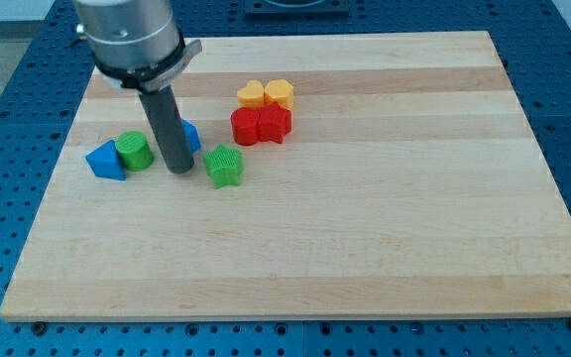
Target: Slide the green circle along with the blue triangle left a bit
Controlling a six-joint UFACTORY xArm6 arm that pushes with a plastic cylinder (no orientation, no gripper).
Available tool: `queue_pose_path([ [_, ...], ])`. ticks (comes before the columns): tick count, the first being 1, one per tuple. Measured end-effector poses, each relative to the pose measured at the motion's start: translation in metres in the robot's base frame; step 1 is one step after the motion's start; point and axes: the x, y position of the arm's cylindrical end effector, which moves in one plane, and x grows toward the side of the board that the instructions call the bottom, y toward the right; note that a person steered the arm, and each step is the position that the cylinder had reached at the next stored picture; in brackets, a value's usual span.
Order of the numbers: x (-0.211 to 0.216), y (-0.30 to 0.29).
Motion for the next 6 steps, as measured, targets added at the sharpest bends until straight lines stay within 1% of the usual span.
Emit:
queue_pose_path([
  [1, -0.028, 0.0],
  [2, -0.027, 0.0],
  [3, -0.016, -0.021],
  [4, -0.03, -0.055],
  [5, -0.073, -0.064],
  [6, -0.086, -0.035],
])
